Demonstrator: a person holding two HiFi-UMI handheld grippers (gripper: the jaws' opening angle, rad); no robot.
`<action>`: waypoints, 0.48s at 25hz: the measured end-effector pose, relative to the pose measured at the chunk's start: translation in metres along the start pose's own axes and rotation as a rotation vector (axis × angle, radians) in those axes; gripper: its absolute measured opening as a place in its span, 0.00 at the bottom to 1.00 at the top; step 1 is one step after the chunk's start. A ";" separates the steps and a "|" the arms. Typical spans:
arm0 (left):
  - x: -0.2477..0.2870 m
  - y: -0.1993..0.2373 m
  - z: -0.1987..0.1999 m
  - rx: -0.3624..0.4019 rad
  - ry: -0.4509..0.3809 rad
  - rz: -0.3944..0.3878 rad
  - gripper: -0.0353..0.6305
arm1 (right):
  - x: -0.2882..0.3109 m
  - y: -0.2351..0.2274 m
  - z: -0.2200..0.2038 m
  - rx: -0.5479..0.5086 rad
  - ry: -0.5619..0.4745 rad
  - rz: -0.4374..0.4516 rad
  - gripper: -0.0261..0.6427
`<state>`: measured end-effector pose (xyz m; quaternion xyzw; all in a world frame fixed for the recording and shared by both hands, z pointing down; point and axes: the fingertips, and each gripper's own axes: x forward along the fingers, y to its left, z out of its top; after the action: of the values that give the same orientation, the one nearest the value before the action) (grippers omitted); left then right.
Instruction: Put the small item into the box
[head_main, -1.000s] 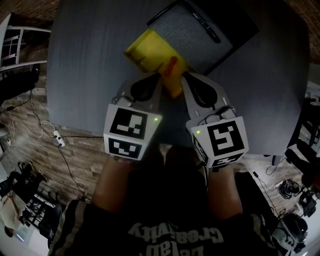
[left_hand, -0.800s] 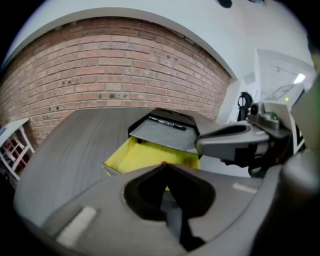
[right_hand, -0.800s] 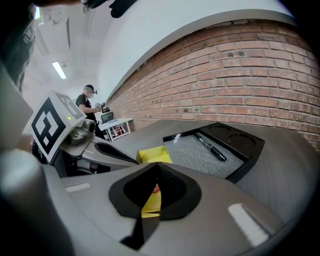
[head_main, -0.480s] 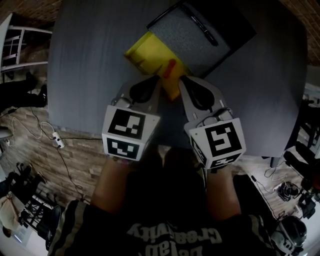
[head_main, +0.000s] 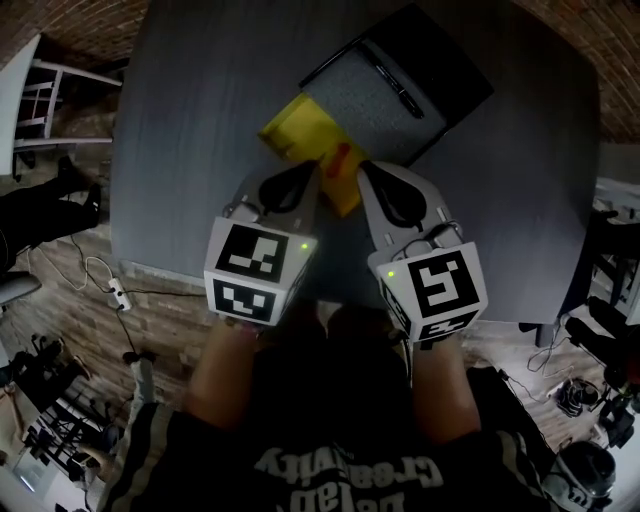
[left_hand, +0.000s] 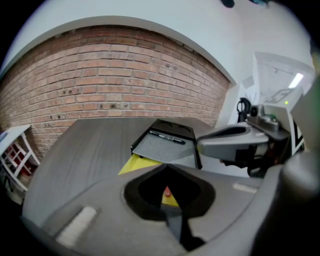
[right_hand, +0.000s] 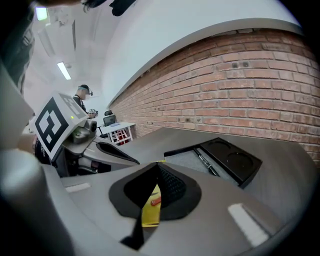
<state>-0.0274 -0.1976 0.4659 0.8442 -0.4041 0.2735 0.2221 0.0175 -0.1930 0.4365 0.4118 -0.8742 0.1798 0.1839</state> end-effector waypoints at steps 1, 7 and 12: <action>-0.002 0.001 0.004 0.004 -0.005 0.001 0.06 | -0.001 0.000 0.004 -0.004 -0.004 -0.001 0.05; -0.014 0.006 0.027 0.030 -0.040 0.009 0.06 | -0.006 0.000 0.030 -0.035 -0.033 -0.012 0.05; -0.025 0.006 0.048 0.052 -0.066 0.014 0.06 | -0.013 0.000 0.053 -0.055 -0.056 -0.021 0.05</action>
<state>-0.0316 -0.2153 0.4143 0.8554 -0.4098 0.2574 0.1847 0.0164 -0.2089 0.3847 0.4207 -0.8792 0.1421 0.1727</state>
